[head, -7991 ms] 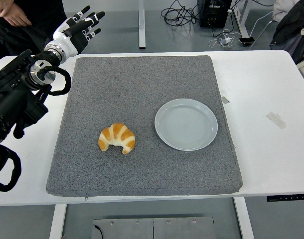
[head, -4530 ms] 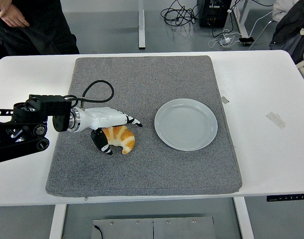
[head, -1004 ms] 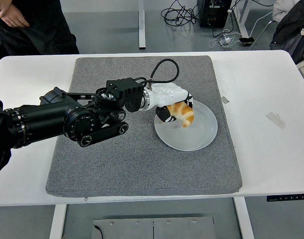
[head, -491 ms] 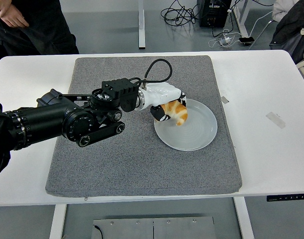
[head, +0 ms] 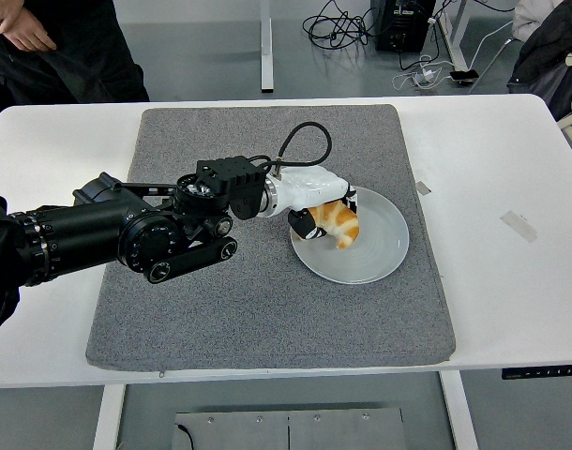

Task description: Place the bread on the plate

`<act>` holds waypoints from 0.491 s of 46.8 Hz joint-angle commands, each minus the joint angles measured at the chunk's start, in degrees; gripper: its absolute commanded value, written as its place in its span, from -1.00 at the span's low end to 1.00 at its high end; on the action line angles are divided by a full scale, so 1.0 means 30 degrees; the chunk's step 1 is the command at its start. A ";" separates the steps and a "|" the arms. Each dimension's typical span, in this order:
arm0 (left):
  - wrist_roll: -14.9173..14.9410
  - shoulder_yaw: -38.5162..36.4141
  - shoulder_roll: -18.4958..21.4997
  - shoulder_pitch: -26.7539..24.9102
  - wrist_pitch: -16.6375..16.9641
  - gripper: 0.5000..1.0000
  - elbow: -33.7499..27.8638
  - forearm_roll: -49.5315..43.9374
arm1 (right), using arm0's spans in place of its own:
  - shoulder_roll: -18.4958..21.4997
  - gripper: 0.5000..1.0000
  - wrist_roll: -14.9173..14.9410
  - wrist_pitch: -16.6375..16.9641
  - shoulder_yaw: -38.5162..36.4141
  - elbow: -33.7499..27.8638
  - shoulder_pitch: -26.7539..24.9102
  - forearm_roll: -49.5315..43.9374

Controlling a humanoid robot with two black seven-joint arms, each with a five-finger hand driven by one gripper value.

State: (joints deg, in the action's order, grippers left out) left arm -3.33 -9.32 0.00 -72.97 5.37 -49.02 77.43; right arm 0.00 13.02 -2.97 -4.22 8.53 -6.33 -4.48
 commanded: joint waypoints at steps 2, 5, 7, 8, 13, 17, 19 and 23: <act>-0.0092 0.0002 0.0000 0.0008 0.0027 -1.00 -0.0124 -0.0001 | 0.0000 1.00 -0.0004 0.0024 0.0000 0.0000 0.0000 0.0000; -0.0092 0.0002 0.0000 0.0037 0.0027 -1.00 -0.0124 -0.0030 | 0.0000 1.00 -0.0004 0.0024 0.0000 0.0000 0.0000 0.0000; -0.0092 0.0002 0.0000 0.0183 0.0115 -1.00 -0.0124 -0.0030 | 0.0000 1.00 -0.0004 -0.0005 0.0000 0.0000 0.0000 0.0000; -0.0092 -0.0027 0.0000 0.0242 0.0144 -1.00 -0.0124 -0.0001 | 0.0000 1.00 -0.0004 0.0024 0.0000 0.0000 0.0000 0.0000; -0.0092 -0.0027 0.0000 0.0564 0.0203 -1.00 -0.0124 -0.0001 | 0.0000 1.00 -0.0004 0.0024 0.0000 0.0000 0.0000 0.0000; -0.0092 -0.0027 0.0000 0.0682 0.0232 -1.00 -0.0124 0.0087 | 0.0000 1.00 -0.0004 -0.0005 0.0000 0.0000 0.0000 0.0000; -0.0092 -0.0027 0.0000 0.0682 0.0261 -1.00 -0.0153 0.0116 | 0.0000 1.00 -0.0004 0.0024 0.0000 0.0000 0.0000 0.0000; -0.0092 -0.0057 0.0000 0.0653 0.0291 -1.00 -0.0153 0.0058 | 0.0000 1.00 -0.0004 0.0024 0.0000 0.0000 0.0000 0.0000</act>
State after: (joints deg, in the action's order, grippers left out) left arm -3.60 -9.42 0.00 -70.94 6.21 -49.46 77.71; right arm 0.00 13.02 -2.94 -4.22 8.53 -6.33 -4.48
